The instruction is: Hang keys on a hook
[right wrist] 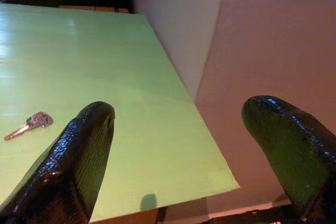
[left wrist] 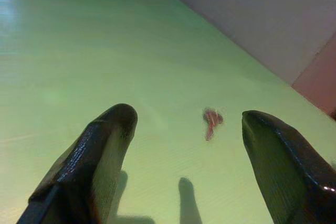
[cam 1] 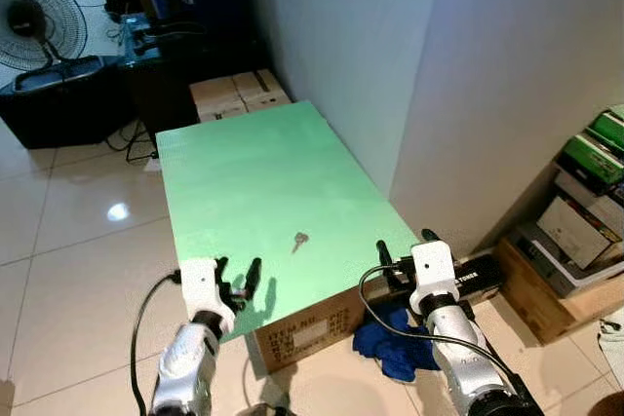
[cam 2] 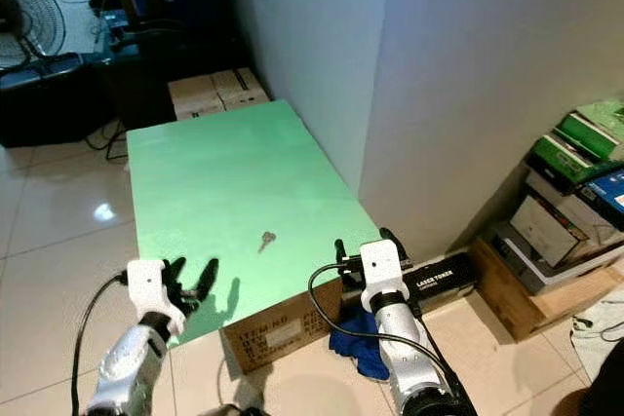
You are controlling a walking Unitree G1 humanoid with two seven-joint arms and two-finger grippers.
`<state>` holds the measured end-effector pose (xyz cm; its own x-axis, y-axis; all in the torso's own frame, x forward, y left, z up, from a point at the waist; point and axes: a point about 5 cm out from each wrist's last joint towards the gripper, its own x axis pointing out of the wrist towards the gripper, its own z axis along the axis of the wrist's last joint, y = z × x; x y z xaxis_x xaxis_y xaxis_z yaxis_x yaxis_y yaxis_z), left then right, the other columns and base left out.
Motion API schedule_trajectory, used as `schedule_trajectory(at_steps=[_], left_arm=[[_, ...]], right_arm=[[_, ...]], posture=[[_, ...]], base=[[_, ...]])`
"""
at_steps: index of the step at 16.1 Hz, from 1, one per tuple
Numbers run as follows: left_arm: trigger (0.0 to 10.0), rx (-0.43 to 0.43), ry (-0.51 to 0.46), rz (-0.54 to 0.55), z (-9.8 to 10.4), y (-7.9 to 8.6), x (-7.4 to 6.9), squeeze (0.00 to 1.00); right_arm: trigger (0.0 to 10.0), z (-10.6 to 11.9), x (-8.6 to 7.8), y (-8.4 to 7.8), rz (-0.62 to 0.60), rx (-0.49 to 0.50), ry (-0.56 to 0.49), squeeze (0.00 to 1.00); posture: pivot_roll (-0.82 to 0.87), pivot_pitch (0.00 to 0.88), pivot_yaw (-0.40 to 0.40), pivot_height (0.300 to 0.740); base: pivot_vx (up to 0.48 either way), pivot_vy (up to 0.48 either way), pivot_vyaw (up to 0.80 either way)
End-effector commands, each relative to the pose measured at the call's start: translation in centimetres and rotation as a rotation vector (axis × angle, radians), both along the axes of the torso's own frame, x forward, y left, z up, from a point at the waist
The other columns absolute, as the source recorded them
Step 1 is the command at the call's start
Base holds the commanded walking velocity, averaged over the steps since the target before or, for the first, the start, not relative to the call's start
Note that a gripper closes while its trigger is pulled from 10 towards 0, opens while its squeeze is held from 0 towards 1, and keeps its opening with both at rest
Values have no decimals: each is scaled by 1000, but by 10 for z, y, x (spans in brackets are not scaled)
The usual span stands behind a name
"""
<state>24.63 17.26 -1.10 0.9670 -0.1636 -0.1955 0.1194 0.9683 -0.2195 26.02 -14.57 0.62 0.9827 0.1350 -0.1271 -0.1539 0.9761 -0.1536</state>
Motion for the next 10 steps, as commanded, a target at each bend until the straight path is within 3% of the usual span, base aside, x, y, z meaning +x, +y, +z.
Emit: schedule_trajectory(at_steps=[1, 3, 5, 10], left_arm=[[10000, 8, -80, 14, 14, 5, 11, 0], [10000, 20, -244, 6, 44, 1, 31, 0], [10000, 42, -346, -9, 67, -1, 43, 0], [10000, 86, -321, 7, 69, 4, 36, 0]], right_arm=[[10000, 14, 10, 3, -17, 35, -75, 0], [10000, 37, 22, 13, -26, 86, -201, 0], [10000, 40, 26, 17, -24, 78, -211, 0], [10000, 30, 22, 4, -60, 46, -144, 0]], posture=[[-88, 0, 89, 740], [-90, 0, 92, 740], [-93, 0, 94, 740], [-89, 0, 94, 740]], base=[[0, 0, 0], [0, 0, 0], [0, 0, 0], [0, 0, 0]])
